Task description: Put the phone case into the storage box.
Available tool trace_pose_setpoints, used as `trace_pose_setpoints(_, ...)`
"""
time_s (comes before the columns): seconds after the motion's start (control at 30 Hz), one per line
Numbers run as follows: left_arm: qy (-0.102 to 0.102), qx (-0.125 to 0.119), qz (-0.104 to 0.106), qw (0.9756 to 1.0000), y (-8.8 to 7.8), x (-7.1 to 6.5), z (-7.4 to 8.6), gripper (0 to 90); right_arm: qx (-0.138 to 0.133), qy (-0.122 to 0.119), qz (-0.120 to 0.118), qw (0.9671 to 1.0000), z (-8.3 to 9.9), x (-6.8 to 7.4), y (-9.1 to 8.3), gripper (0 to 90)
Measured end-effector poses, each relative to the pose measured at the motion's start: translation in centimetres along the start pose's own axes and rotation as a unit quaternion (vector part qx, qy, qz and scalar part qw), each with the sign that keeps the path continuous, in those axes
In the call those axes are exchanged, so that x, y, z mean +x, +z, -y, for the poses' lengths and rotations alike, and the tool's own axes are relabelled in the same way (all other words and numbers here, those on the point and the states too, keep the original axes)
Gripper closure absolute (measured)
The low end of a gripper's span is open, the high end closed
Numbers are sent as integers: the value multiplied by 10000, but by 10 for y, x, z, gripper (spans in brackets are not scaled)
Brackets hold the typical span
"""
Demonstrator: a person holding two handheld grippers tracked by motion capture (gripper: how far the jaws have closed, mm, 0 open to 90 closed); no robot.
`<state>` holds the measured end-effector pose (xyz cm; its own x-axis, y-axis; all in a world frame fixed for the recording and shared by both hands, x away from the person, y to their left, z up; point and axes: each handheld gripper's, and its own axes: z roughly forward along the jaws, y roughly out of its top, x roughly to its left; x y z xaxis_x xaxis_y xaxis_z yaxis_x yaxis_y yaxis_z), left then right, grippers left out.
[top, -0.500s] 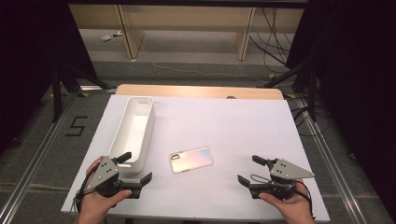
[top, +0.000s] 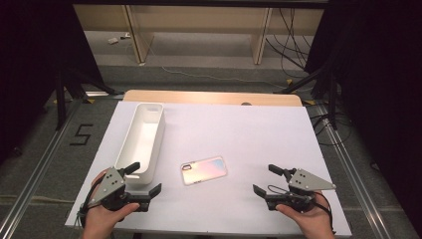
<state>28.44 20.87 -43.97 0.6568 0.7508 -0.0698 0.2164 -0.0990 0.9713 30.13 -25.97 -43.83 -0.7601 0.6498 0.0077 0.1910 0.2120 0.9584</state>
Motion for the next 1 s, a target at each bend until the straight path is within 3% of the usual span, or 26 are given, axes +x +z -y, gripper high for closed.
trace_pose_setpoints(0.07,24,12,14,10000,0,0,0,18,127,96,0,9999,-1,0,0,205)
trace_pose_setpoints(0.17,24,-12,16,10000,-1,-1,0,19,12,30,17,10000,-2,-3,4,214)
trace_pose_setpoints(0.2,20,-16,20,10000,-1,-1,0,18,38,194,-71,9998,-2,-1,7,221)
trace_pose_setpoints(0.3,12,-19,26,10000,-1,-1,0,19,-23,14,11,10000,-4,-3,14,235)
trace_pose_setpoints(0.37,18,-14,15,10000,-1,-1,0,19,124,38,63,9999,-6,-1,16,268)
trace_pose_setpoints(0.47,8,-11,14,10000,-1,0,0,19,68,-54,74,9999,-7,-2,23,309)
trace_pose_setpoints(0.5,-11,-13,-7,10000,-1,0,0,19,251,-53,71,9996,-9,-1,27,376)
trace_pose_setpoints(0.53,-14,-17,-14,10000,-1,0,0,19,189,-164,90,9996,-9,-2,31,416)
trace_pose_setpoints(0.6,-20,-21,-16,10000,-1,0,0,19,315,-244,215,9990,-10,-2,32,453)
trace_pose_setpoints(0.63,-23,-24,-15,10000,-1,0,0,19,397,-276,179,9987,-11,-2,37,555)
trace_pose_setpoints(0.7,-23,-23,-12,10000,-1,0,0,19,480,-339,244,9980,-13,-2,42,675)
trace_pose_setpoints(0.83,-27,-25,-3,10000,-1,0,0,20,737,-415,158,9963,-17,-1,49,842)
trace_pose_setpoints(0.9,-41,-31,-2,10000,-1,0,0,21,777,-408,96,9961,-19,-2,55,900)
trace_pose_setpoints(1.0,-34,-67,26,10000,-1,1,0,22,899,-455,39,9949,-21,-2,64,900)
